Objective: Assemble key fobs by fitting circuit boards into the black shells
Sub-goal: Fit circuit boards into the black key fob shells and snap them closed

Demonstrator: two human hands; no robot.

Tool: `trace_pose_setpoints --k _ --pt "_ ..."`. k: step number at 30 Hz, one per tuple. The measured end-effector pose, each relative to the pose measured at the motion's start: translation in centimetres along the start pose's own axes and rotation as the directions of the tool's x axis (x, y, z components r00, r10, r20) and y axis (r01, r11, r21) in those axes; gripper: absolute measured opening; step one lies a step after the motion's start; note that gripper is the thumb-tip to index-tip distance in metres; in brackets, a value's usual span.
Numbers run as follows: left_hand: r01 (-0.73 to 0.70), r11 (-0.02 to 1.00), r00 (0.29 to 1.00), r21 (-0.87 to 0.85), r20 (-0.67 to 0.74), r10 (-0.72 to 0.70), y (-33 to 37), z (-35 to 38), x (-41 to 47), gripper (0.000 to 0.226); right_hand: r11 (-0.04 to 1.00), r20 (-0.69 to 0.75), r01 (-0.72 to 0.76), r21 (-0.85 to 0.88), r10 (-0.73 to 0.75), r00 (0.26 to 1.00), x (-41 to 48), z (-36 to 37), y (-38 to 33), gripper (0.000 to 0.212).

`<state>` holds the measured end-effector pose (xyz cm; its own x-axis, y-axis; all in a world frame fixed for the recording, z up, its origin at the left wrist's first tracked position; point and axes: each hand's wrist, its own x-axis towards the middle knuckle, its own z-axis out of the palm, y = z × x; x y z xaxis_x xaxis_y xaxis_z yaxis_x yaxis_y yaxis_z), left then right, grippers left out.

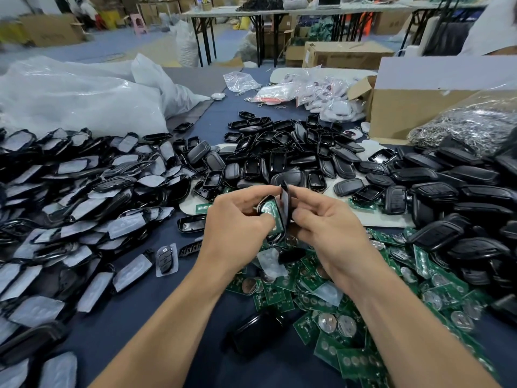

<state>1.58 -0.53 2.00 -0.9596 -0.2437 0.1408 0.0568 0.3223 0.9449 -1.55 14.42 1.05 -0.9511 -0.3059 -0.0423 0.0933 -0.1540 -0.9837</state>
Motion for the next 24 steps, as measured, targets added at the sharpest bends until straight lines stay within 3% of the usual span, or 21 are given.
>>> trace_pose_setpoints --k 5,10,18,24 --pt "0.129 0.968 0.985 -0.216 0.144 -0.100 -0.2 -0.3 0.5 0.056 0.969 -0.072 0.111 -0.221 -0.129 0.989 0.1 -0.6 0.7 0.037" --pt "0.224 0.934 0.955 -0.278 0.253 -0.154 -0.6 -0.7 1.0 0.057 0.903 -0.095 0.142 -0.405 -0.196 0.976 -0.1 -0.6 0.5 0.048" --pt "0.181 0.924 0.962 -0.336 0.255 -0.096 -0.4 -0.7 1.0 0.056 0.864 -0.154 0.185 -0.468 -0.285 0.946 -0.6 -0.2 0.1 0.045" --pt "0.157 0.945 0.986 -0.286 0.096 -0.134 -0.7 -0.9 1.3 0.055 0.848 -0.184 0.197 -0.493 -0.323 0.928 -0.9 -0.2 -0.4 0.046"
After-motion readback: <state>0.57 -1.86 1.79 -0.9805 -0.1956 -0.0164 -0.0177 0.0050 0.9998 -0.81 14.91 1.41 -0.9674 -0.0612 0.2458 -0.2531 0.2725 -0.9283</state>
